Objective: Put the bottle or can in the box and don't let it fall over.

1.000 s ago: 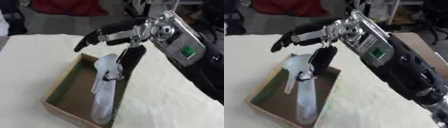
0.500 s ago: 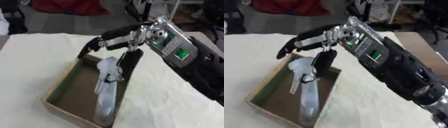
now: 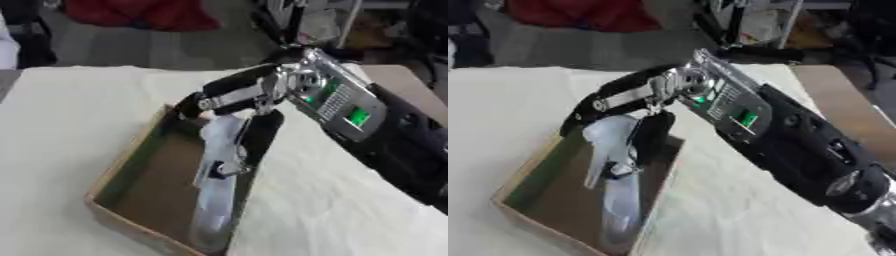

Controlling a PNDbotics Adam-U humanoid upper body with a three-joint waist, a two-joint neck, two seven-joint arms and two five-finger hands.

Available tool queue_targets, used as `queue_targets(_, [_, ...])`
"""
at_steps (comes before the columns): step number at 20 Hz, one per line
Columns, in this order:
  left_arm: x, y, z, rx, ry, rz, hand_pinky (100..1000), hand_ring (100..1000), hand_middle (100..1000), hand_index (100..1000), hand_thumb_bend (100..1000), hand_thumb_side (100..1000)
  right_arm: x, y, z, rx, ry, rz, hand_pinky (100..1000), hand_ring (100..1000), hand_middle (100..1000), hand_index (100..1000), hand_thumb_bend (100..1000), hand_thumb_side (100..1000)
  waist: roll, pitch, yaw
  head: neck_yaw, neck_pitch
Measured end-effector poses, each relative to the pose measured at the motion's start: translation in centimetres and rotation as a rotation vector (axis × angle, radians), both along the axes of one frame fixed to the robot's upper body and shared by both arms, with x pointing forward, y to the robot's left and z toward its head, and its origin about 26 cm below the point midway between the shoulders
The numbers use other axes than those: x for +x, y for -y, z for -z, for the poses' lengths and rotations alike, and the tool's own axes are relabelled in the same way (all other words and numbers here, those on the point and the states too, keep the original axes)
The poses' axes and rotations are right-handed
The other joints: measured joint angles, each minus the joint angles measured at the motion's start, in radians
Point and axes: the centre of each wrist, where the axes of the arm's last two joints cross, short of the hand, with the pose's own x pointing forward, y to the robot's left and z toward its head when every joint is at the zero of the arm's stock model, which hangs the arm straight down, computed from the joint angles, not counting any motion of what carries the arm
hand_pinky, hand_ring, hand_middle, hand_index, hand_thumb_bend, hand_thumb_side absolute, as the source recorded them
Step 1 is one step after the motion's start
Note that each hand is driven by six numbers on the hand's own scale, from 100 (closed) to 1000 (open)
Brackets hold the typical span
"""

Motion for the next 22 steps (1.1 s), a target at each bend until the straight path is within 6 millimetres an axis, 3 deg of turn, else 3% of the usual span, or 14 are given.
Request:
queue_targets(3, [-0.02,-0.05,-0.04,-0.002,0.002,-0.001,882,784,757,828,304,697,0.03,0.14,0.06,-0.001,-0.001,0.001,962,997,930,946,198,335,0.000,0.000,0.000,0.000,0.000])
queue_targets(6, [-0.02,-0.05,-0.04,-0.002,0.002,-0.001,883,783,759,828,302,701,0.06,0.21,0.15,-0.001,-0.004,0.000,970,1000,933,946,170,397,0.000,0.004,0.002,-0.001,0.000])
queue_targets(11, [-0.03,-0.06,-0.02,-0.001,0.001,0.000,883,783,759,828,301,702,0.15,0.38,0.21,0.016,-0.042,-0.011,971,1000,933,946,168,399,0.000,0.007,0.002,-0.001,0.000])
queue_targets(12, [-0.03,-0.07,-0.01,0.000,0.000,0.001,884,783,760,828,303,697,0.17,0.48,0.25,0.017,-0.050,-0.009,983,1000,944,958,151,447,0.000,0.007,0.002,-0.001,0.000])
queue_targets(22, [-0.06,-0.13,0.14,-0.001,-0.002,0.006,886,782,759,829,305,691,0.00,0.52,0.36,0.020,-0.076,-0.021,1000,1000,954,987,183,557,0.002,0.007,0.001,-0.001,0.000])
